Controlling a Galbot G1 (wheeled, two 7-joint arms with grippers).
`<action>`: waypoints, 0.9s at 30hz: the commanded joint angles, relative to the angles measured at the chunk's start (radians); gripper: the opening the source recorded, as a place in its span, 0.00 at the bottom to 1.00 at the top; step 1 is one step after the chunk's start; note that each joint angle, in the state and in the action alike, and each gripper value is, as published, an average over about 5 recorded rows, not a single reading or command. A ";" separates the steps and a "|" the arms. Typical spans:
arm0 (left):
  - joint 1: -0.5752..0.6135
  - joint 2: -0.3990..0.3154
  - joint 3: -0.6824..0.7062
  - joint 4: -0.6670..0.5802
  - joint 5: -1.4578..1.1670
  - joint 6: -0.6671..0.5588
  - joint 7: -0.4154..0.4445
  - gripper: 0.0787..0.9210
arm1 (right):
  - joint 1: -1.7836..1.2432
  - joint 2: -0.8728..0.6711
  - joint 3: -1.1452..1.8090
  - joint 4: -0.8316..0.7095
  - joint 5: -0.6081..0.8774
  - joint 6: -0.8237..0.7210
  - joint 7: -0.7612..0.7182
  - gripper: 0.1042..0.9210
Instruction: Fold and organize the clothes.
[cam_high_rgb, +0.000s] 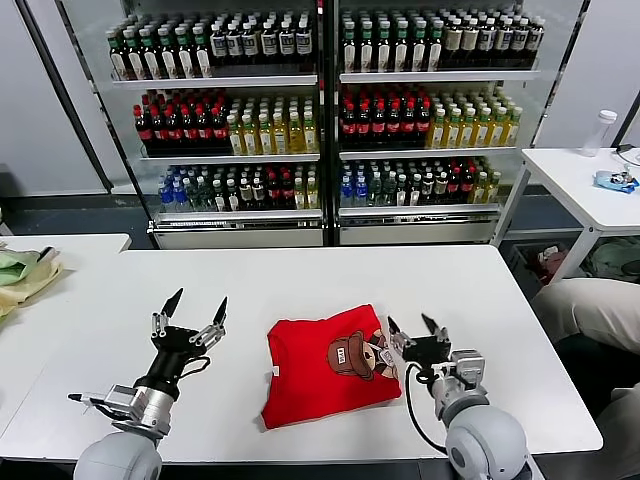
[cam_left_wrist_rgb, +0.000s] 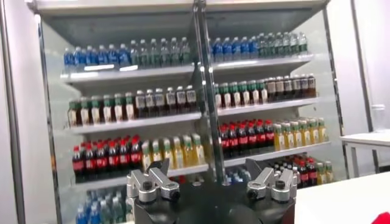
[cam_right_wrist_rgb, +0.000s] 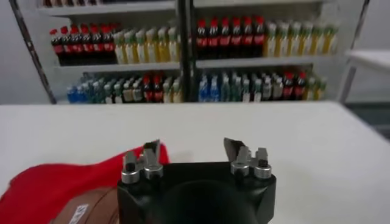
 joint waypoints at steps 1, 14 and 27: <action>-0.058 -0.008 -0.009 0.118 0.085 -0.169 0.092 0.88 | 0.060 0.013 0.063 -0.088 -0.289 0.183 -0.071 0.83; -0.113 -0.090 -0.018 0.204 0.139 -0.234 0.148 0.88 | 0.095 0.016 0.106 -0.175 -0.333 0.205 -0.070 0.88; -0.070 -0.066 -0.034 0.156 0.118 -0.171 0.079 0.88 | 0.040 0.019 0.134 -0.095 -0.363 0.193 -0.068 0.88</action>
